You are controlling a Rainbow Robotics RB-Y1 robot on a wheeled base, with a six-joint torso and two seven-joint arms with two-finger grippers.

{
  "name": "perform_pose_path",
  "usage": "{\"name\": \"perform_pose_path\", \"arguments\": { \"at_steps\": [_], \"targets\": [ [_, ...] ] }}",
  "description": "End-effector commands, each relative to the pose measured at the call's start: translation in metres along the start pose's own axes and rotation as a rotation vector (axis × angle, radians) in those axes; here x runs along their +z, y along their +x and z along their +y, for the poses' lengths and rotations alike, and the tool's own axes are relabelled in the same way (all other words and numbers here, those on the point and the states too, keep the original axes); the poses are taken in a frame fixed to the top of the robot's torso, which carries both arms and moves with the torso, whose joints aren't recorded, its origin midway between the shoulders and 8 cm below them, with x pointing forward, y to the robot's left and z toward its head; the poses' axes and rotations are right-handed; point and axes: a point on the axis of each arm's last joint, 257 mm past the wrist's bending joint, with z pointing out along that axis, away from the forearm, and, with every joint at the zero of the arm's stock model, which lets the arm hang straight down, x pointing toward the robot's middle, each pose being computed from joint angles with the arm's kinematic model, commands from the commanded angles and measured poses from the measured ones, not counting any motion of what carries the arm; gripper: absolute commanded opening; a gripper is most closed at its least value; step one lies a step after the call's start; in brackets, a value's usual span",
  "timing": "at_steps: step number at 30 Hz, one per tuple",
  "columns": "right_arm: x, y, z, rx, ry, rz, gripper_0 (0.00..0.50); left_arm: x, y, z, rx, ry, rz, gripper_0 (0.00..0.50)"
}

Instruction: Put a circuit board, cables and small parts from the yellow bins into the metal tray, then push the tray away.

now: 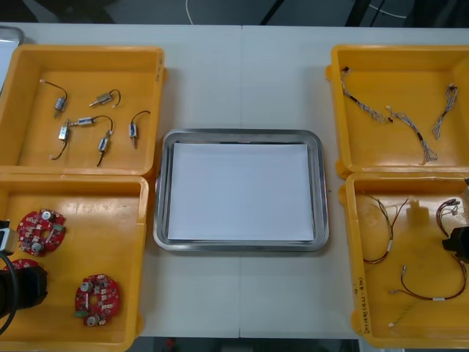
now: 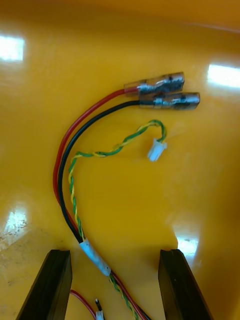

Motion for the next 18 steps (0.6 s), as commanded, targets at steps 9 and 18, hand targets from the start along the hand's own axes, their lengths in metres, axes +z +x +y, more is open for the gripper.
{"name": "perform_pose_path", "arguments": {
  "at_steps": [9, 18],
  "targets": [
    [0.008, 0.020, 0.011, -0.032, -0.024, 0.025, 0.500, -0.035, -0.028, 0.003, 0.132, -0.042, 0.005, 0.000],
    [0.011, 0.013, 0.013, -0.034, -0.017, -0.002, 0.500, -0.062, -0.044, 0.001, 0.125, -0.042, 0.020, 0.000]
  ]
}}
